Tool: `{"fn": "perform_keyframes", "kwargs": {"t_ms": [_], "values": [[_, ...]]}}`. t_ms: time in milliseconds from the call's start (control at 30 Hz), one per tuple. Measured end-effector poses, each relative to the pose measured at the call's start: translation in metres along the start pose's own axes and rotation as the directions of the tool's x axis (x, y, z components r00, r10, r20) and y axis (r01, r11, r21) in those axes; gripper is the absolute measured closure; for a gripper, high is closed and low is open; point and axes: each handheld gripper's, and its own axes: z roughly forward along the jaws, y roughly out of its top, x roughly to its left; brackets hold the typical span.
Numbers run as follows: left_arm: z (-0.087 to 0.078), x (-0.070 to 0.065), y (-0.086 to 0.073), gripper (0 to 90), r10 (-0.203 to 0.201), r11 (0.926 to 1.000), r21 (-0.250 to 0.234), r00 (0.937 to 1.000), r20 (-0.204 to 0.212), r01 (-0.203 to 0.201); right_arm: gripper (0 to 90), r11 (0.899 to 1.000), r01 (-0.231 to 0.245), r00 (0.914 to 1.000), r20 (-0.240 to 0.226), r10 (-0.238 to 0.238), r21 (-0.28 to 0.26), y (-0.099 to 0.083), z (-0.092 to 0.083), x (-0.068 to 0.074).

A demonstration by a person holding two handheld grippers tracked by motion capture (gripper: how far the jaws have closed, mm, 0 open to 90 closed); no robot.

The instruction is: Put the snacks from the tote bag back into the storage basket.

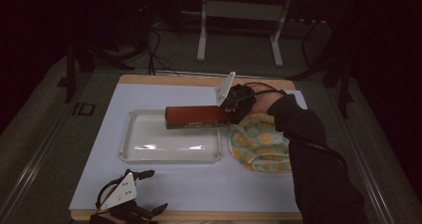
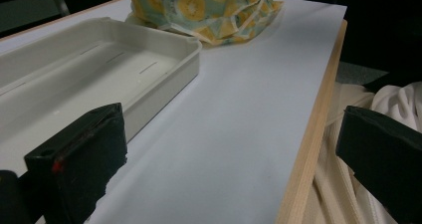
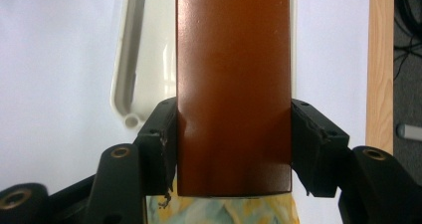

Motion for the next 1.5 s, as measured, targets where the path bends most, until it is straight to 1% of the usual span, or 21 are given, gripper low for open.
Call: {"fn": "perform_keyframes", "kwargs": {"t_ms": [167,200,300,433,500,567,600,633,667,800,867,900,933,1000,1033,1067,1133,1200,1233,1300,1500], "values": [[0.0,0.0,0.0,0.0,0.004,1.0,0.0,1.0,0.002,-0.004,42.9,1.0,0.007,0.9999,0.01,-0.007,-0.022,0.005,0.004,0.0],[0.0,0.0,0.0,0.0,0.002,1.0,0.0,1.0,0.003,-0.002,42.9,0.999,0.007,0.9998,0.017,-0.007,-0.046,0.007,0.004,0.0],[0.0,0.0,0.0,0.0,0.003,1.0,-0.001,1.0,0.004,-0.003,42.9,0.998,0.001,0.9998,0.019,0.0,-0.063,0.008,0.006,-0.002],[-0.001,0.0,0.0,0.0,0.006,1.0,-0.001,1.0,0.003,-0.006,42.8,0.995,-0.006,0.9999,0.008,0.007,-0.101,0.008,0.016,-0.003],[-0.001,0.0,0.0,0.0,0.007,1.0,-0.001,1.0,0.003,-0.007,42.9,0.995,-0.012,0.9999,0.008,0.013,-0.104,0.007,0.021,-0.003],[0.0,0.0,-0.001,0.0,0.006,1.0,0.001,1.0,0.005,-0.006,42.9,0.995,-0.014,0.9999,0.001,0.014,-0.098,0.006,0.028,-0.003],[0.0,0.0,-0.001,0.0,0.005,1.0,0.0,1.0,0.006,-0.005,42.9,0.995,-0.014,0.9999,0.001,0.014,-0.098,0.006,0.028,-0.003],[0.0,0.0,-0.001,0.0,0.007,1.0,0.003,1.0,0.006,-0.007,42.9,0.996,-0.022,0.9998,-0.003,0.022,-0.081,0.004,0.036,-0.003],[0.0,0.001,-0.001,0.0,0.008,1.0,0.002,1.0,0.006,-0.008,42.9,0.997,-0.027,0.9996,-0.01,0.027,-0.077,0.003,0.039,-0.004],[0.0,0.0,-0.001,0.0,0.009,1.0,0.0,0.9999,0.009,-0.009,42.9,0.996,-0.034,0.9992,-0.023,0.032,-0.077,-0.001,0.049,-0.004],[0.0,0.0,-0.001,0.0,0.008,1.0,0.003,0.9999,0.011,-0.008,42.9,0.996,-0.05,0.9983,-0.034,0.047,-0.075,-0.005,0.059,-0.004],[0.0,0.0,-0.001,0.0,0.008,1.0,0.003,0.9999,0.011,-0.008,42.9,0.996,-0.05,0.9983,-0.034,0.047,-0.075,-0.005,0.059,-0.004],[0.0,0.0,-0.001,0.0,0.01,0.9999,0.006,0.9999,0.012,-0.01,42.9,0.996,-0.052,0.9979,-0.042,0.049,-0.068,-0.006,0.066,-0.004],[0.0,0.0,-0.001,0.0,0.009,1.0,0.004,0.9999,0.012,-0.009,42.9,0.996,-0.058,0.997,-0.055,0.054,-0.072,-0.007,0.073,-0.003],[0.0,0.0,-0.001,0.0,0.008,1.0,0.003,0.9999,0.013,-0.008,42.9,0.996,-0.058,0.997,-0.055,0.054,-0.072,-0.007,0.073,-0.003],[0.0,0.0,-0.001,0.0,0.008,1.0,0.002,0.9999,0.015,-0.008,42.9,0.997,-0.055,0.9969,-0.061,0.051,-0.058,-0.009,0.08,-0.002],[0.0,0.0,-0.001,0.0,0.008,1.0,0.002,0.9998,0.017,-0.008,42.9,0.997,-0.058,0.9957,-0.075,0.055,-0.041,-0.01,0.088,-0.001],[0.0,0.0,-0.001,0.0,0.009,1.0,0.002,0.9998,0.018,-0.009,42.8,0.998,-0.057,0.9949,-0.084,0.055,-0.018,-0.011,0.096,0.001],[0.0,0.0,-0.001,0.0,0.009,1.0,0.002,0.9998,0.018,-0.009,42.8,0.998,-0.057,0.9949,-0.084,0.055,-0.018,-0.011,0.096,0.001],[0.0,0.0,-0.001,0.0,0.01,0.9999,0.002,0.9998,0.019,-0.01,42.9,0.999,-0.049,0.995,-0.087,0.05,0.012,-0.013,0.105,0.002],[-0.001,0.001,-0.001,0.0,0.008,1.0,-0.003,0.9997,0.023,-0.008,42.8,0.998,-0.053,0.9946,-0.088,0.056,0.036,-0.014,0.113,0.003]]}}
